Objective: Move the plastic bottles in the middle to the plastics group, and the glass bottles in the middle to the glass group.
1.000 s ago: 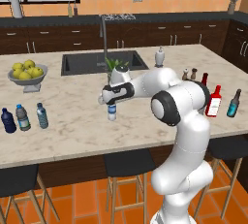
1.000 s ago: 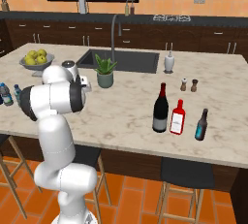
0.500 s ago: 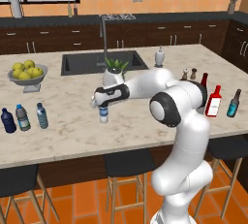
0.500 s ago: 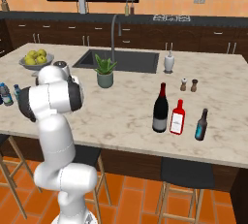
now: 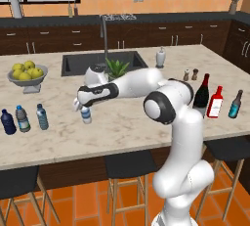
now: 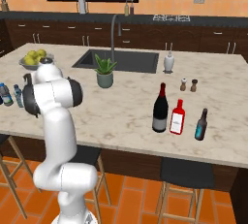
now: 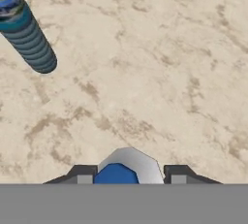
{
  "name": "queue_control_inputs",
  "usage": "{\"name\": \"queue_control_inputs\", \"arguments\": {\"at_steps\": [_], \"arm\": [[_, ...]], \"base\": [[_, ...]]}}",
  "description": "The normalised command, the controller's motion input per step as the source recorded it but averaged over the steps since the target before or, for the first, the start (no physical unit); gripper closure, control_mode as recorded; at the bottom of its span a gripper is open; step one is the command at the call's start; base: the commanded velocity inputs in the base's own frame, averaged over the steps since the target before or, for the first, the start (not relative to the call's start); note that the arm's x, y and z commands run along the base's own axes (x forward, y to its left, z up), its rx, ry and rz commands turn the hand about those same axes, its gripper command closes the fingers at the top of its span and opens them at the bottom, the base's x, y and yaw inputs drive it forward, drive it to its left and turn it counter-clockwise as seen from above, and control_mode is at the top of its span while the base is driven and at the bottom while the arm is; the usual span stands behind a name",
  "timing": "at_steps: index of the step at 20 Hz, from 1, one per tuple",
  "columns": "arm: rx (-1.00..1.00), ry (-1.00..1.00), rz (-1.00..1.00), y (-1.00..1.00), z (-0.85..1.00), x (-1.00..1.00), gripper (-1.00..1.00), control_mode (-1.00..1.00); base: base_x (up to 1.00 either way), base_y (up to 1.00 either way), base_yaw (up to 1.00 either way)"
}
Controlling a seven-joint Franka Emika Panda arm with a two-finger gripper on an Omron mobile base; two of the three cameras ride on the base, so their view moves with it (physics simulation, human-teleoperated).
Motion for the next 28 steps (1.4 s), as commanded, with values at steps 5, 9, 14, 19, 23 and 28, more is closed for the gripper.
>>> {"name": "queue_control_inputs", "arguments": {"at_steps": [5,9,14,19,23,28], "arm": [[0.02,-0.07,0.14,0.40,0.45,0.00,1.00,-1.00],[0.07,-0.02,0.21,0.60,0.09,0.00,1.00,-1.00],[0.05,0.03,0.19,0.54,-0.15,0.03,1.00,-1.00],[0.12,0.10,0.14,0.43,-0.14,0.14,1.00,-1.00],[0.03,0.20,0.03,0.05,0.00,0.00,1.00,-1.00],[0.00,0.21,0.00,-0.06,0.05,0.00,1.00,-1.00]], "base": [[0.00,0.00,0.00],[0.00,0.00,0.00],[0.00,0.00,0.00],[0.00,0.00,0.00],[0.00,0.00,0.00],[0.00,0.00,0.00]]}}
